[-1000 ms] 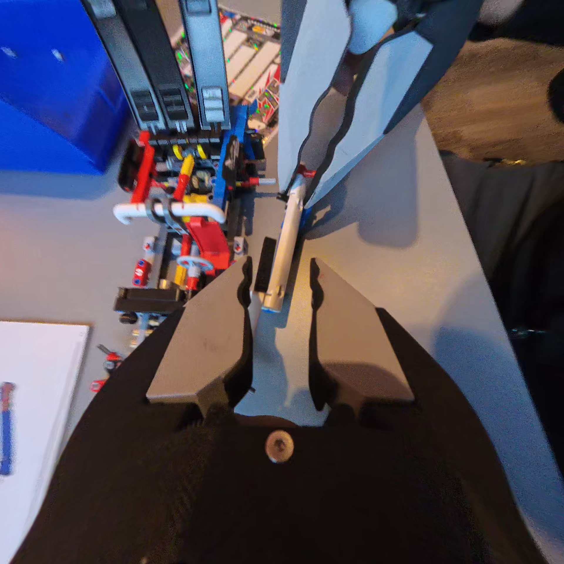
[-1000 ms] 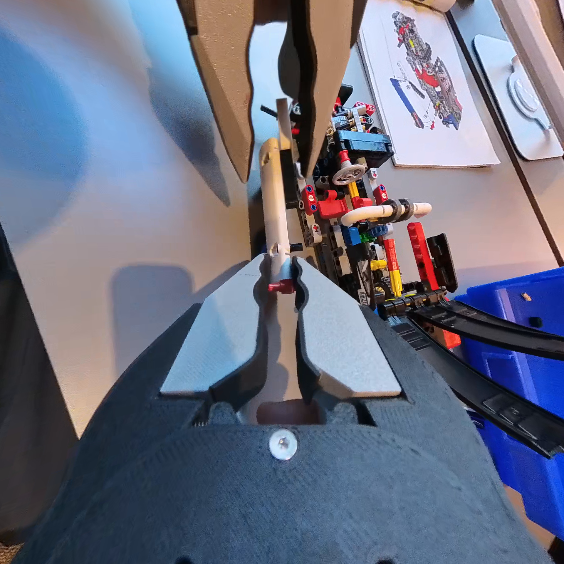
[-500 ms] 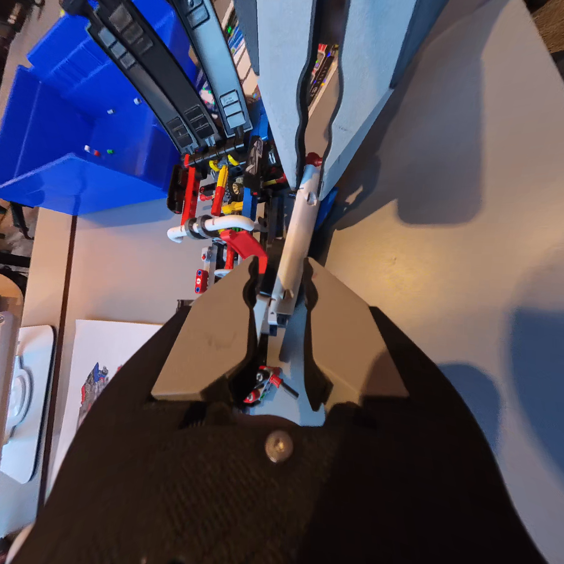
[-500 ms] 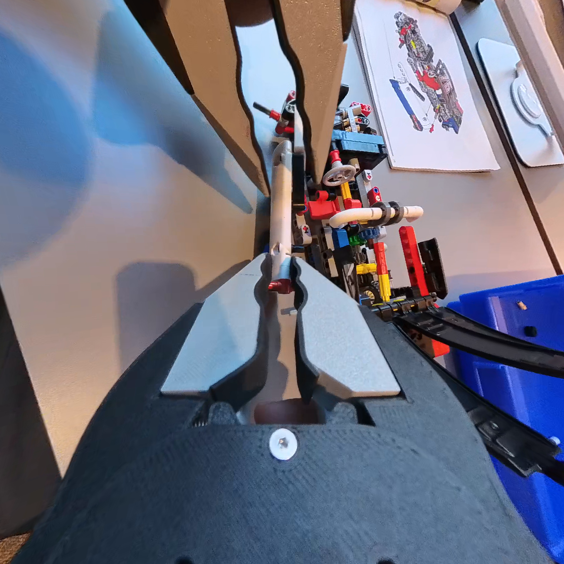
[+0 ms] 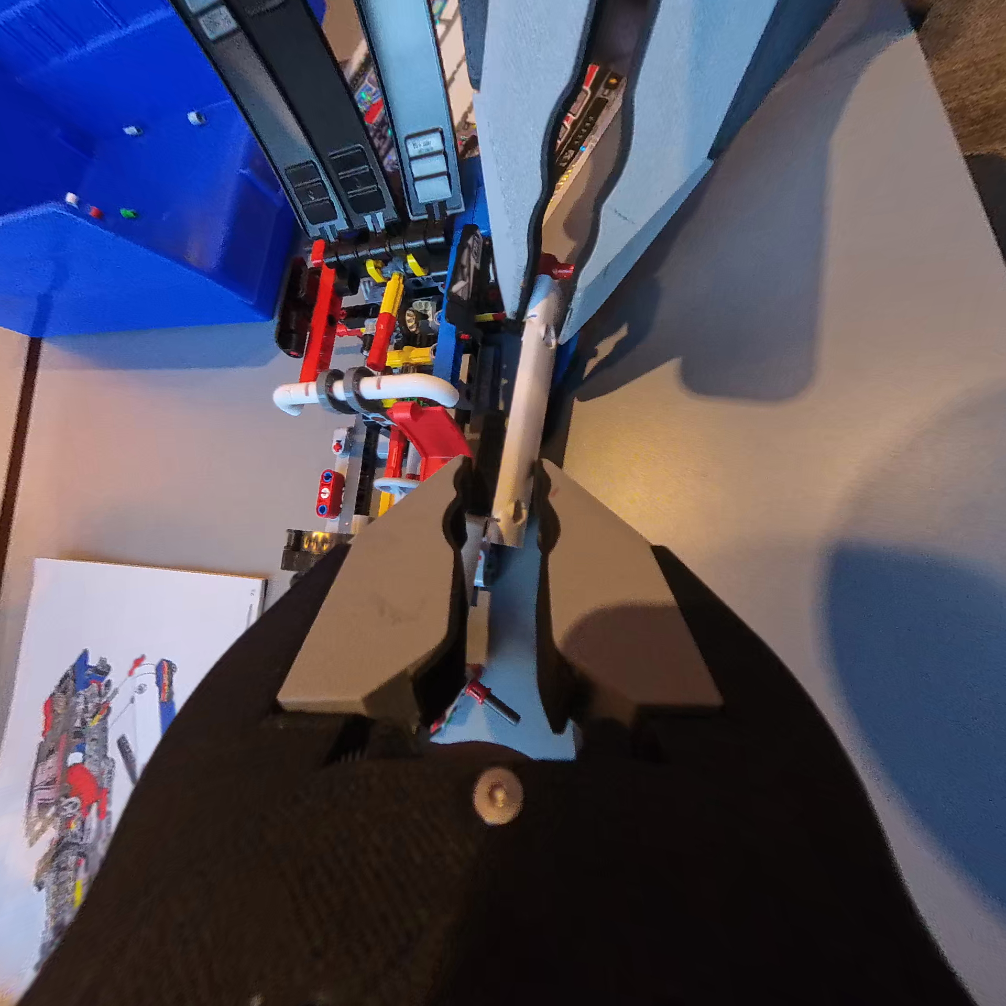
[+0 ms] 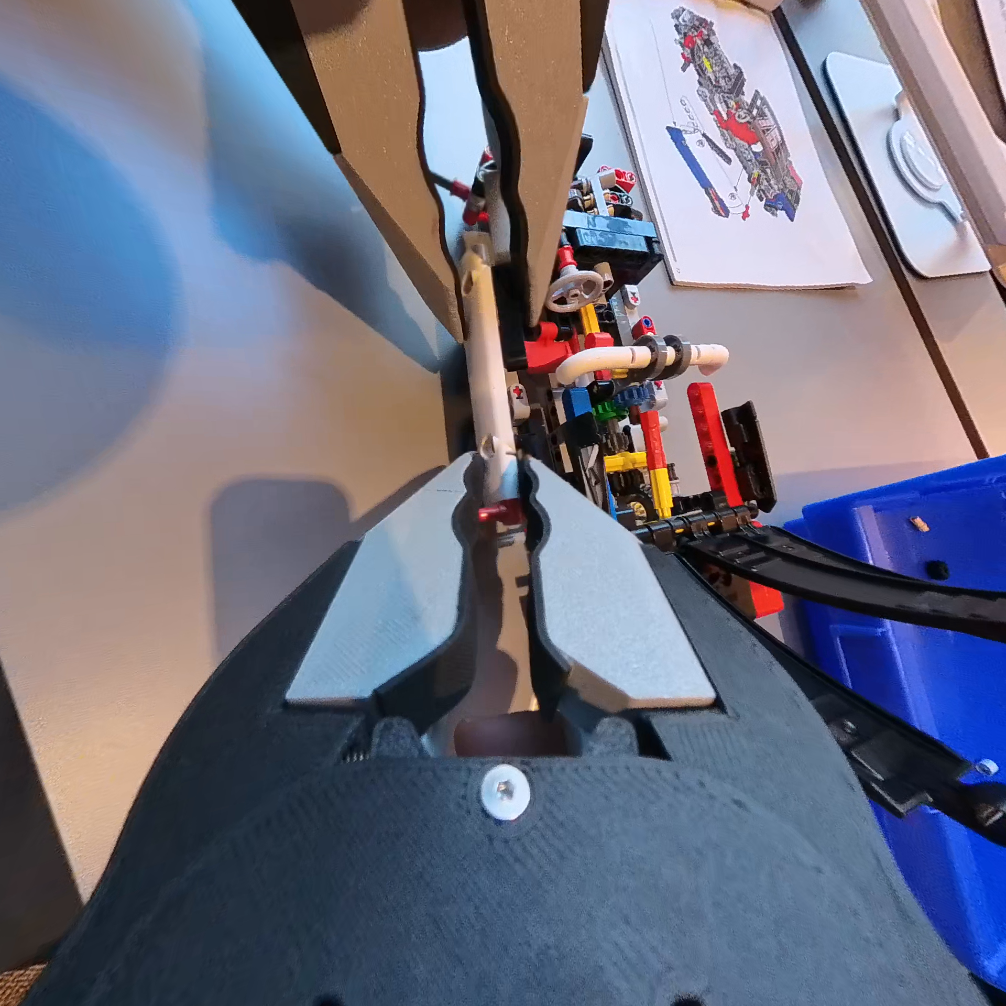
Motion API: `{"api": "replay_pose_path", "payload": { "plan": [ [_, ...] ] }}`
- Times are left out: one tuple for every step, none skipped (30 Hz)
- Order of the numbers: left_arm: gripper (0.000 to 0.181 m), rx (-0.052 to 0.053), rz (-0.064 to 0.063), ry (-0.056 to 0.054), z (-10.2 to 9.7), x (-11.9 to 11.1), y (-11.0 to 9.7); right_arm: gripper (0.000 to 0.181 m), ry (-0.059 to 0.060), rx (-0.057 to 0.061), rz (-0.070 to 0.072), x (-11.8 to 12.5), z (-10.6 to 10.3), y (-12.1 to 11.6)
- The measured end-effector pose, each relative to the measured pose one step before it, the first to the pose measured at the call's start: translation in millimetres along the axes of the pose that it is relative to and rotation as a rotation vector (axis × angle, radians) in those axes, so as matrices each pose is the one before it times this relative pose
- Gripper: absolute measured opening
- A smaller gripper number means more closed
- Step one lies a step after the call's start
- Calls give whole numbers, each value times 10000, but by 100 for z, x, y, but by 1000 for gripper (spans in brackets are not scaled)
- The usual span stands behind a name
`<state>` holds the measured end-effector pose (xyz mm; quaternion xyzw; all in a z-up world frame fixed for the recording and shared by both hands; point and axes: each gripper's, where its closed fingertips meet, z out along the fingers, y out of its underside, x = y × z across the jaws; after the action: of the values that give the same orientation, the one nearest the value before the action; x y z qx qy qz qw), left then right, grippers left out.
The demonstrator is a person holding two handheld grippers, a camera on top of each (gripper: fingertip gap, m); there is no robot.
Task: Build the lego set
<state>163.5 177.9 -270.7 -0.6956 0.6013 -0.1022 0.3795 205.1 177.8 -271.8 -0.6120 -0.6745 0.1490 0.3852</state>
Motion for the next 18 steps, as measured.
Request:
{"api": "replay_pose_path", "payload": {
  "plan": [
    [19, -40, -97, 72, -20, -13, 27, 10, -14, 34, 47, 27, 25, -24],
    [19, -6, -22, 20, 11, -49, -11, 10, 0, 10, 57, 49, 18, 4],
    [19, -18, -25, 23, 29, -19, -19, 10, 3, -6, 34, 69, 6, 26],
    [19, -36, -35, 29, 48, -12, -24, 11, -1, -8, 23, 56, 2, 54],
    [19, -28, -36, 36, 36, -19, -55, 11, -3, -9, 27, 44, -8, 47],
    [19, -32, -69, 77, 25, 4, -49, 11, -12, -11, 23, 32, -26, 34],
    [19, -13, -108, 104, 27, 0, -83, 11, 12, -13, 2, 47, -52, 30],
    [19, 18, -131, 101, 30, -36, -107, 11, 56, -12, -14, 98, -72, 9],
    [19, 12, -163, 109, 37, -52, -68, 12, 56, -16, -6, 97, -81, -6],
    [19, -8, -190, 105, -1, -46, -52, 12, -2, -33, 19, 0, -71, -18],
    [19, -16, -130, 76, -18, -43, -62, 16, -52, -46, 31, -86, -70, -30],
    [19, -21, -51, 51, -48, -4, -53, 21, -32, -40, 6, -73, -90, -58],
    [19, -69, -2, 37, -40, 13, -7, 22, -8, -8, -29, -44, -113, -100],
    [19, -64, 39, -24, -13, -27, -33, 22, -13, 16, -38, -46, -126, -135],
    [19, -36, 72, -48, -14, -48, -75, 22, -2, 20, -32, 1, -135, -142],
    [19, -22, 58, -33, 19, -20, -91, 23, 21, 27, -33, 66, -142, -140],
    [19, -32, 56, -8, 24, 28, -49, 24, 25, 38, -35, 97, -150, -143],
    [19, -72, 64, -18, 43, 10, 44, 24, 15, 37, -30, 108, -142, -137]
  ]
}}
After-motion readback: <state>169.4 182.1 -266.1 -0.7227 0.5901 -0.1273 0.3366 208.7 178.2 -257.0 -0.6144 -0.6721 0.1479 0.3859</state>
